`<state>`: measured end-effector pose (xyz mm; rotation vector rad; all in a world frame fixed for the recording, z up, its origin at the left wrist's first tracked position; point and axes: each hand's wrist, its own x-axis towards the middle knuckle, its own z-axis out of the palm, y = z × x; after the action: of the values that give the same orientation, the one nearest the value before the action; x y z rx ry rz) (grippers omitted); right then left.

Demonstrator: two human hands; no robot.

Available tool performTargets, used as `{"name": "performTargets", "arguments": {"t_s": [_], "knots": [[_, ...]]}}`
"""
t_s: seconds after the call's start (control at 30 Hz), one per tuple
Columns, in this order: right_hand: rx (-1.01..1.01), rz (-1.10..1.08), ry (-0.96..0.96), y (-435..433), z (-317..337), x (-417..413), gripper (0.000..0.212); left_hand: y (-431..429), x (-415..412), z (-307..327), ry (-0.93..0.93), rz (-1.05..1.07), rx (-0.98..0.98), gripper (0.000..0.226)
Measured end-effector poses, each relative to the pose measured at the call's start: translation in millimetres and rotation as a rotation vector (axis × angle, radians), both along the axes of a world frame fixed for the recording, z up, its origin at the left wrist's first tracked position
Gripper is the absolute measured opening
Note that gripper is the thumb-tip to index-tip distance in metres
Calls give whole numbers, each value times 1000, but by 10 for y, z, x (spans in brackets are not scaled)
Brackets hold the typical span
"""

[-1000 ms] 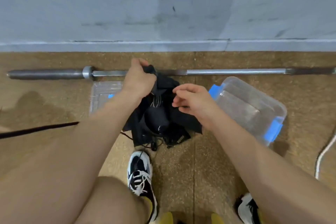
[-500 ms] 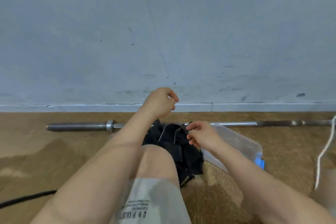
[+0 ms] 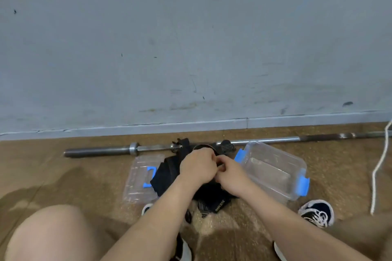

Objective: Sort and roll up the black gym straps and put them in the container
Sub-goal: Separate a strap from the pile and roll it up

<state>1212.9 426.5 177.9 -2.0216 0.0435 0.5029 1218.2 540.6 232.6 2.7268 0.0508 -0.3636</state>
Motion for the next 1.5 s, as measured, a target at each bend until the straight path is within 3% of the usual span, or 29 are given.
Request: {"name": "performTargets", "arguments": {"t_s": [0.17,0.27,0.4,0.53,0.57,0.63,0.7,0.8,0.87,0.93,1.03,1.1,1.17,1.23,1.3,1.33,1.43,1.5], "knots": [[287,-259,411,60,-657,166,47,207,0,-1242,202,162,-40,32],[468,-436,604,27,-962,279,50,287,69,-1716,171,335,-39,46],[471,-539,690,-24,-1322,472,58,452,488,-2012,87,568,-125,82],[432,-518,748,-127,-1549,585,66,634,855,-2311,304,724,-228,102],[407,-505,746,-175,-1594,604,67,657,868,-2381,351,728,-216,98],[334,-493,757,-252,-1700,647,71,705,823,-2501,390,696,-201,68],[305,-521,856,-278,-1817,653,79,642,701,-2535,401,730,-333,34],[438,-499,1023,-114,-1913,567,90,284,349,-2477,532,611,-607,10],[483,-516,945,28,-1923,484,72,73,132,-2405,591,434,-694,12],[375,-582,771,110,-1903,428,42,68,59,-2334,635,384,-767,15],[374,-625,643,124,-1809,467,34,271,204,-2191,746,600,-945,20],[367,-607,543,117,-1712,554,35,445,335,-2209,547,822,-883,26],[342,-561,434,102,-1586,622,31,649,464,-2316,189,989,-611,20],[303,-508,320,79,-1503,624,35,818,544,-2411,93,1003,-478,35],[226,-452,256,63,-1499,570,34,867,619,-2486,152,1035,-614,67],[192,-421,259,64,-1520,530,34,858,652,-2496,172,1061,-695,72],[-42,-222,352,69,-1584,443,76,860,732,-2497,221,1102,-793,48],[-228,-99,331,84,-1566,426,92,885,720,-2423,253,1083,-880,32]]}}
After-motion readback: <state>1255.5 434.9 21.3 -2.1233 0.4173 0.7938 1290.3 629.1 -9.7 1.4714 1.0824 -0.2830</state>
